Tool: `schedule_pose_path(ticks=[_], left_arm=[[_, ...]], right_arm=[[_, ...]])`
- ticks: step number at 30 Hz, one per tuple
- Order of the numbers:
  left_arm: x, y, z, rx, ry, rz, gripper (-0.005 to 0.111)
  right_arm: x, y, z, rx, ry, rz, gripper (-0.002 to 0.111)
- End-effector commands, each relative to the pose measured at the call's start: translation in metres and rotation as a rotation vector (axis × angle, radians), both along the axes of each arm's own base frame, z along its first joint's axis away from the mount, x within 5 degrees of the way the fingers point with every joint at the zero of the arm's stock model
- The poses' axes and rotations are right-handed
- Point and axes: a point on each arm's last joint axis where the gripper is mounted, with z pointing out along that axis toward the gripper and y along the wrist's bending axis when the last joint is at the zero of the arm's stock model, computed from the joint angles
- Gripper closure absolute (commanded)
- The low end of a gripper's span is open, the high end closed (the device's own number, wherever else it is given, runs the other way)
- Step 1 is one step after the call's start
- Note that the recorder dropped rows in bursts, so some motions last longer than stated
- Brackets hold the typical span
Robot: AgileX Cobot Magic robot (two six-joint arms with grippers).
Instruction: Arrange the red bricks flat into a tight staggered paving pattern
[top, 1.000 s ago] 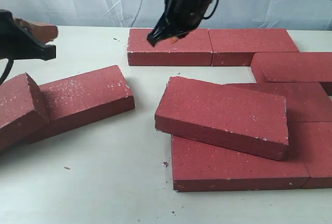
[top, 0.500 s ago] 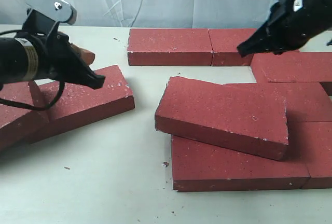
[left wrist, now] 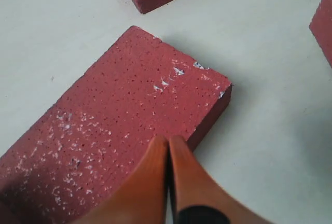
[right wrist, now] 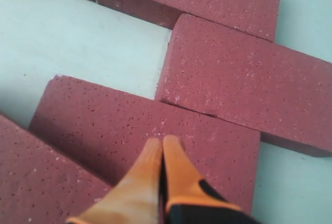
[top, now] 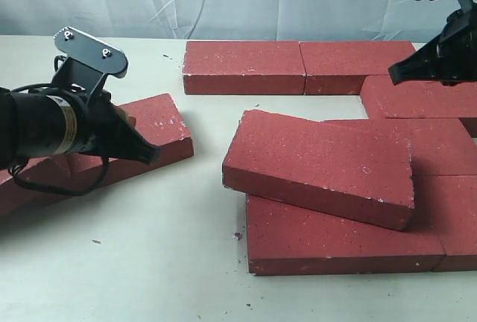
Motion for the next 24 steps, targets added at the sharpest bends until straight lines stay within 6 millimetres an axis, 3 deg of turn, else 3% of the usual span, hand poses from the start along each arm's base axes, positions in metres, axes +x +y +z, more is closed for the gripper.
schedule_pose_path(ticks=[1, 7, 13, 18, 24], left_arm=[[-0.003, 0.002, -0.002, 0.009, 0.027, 0.029, 0.107], [-0.004, 0.013, -0.006, 0.136, 0.054, 0.073, 0.107], [-0.006, 0.009, -0.006, 0.101, 0.068, 0.045, 0.107], [-0.004, 0.007, -0.002, 0.104, 0.08, 0.048, 0.107], [-0.005, 0.01, -0.002, 0.161, 0.13, 0.052, 0.107]], right_arm=[[-0.001, -0.005, 0.002, -0.049, -0.009, 0.008, 0.109], [-0.005, -0.014, -0.001, -0.109, -0.003, -0.068, 0.109], [-0.023, -0.033, -0.014, -0.215, -0.046, -0.218, 0.109], [-0.022, -0.038, -0.015, -0.213, -0.072, -0.227, 0.109], [-0.02, -0.067, -0.028, -0.177, -0.001, -0.36, 0.109]])
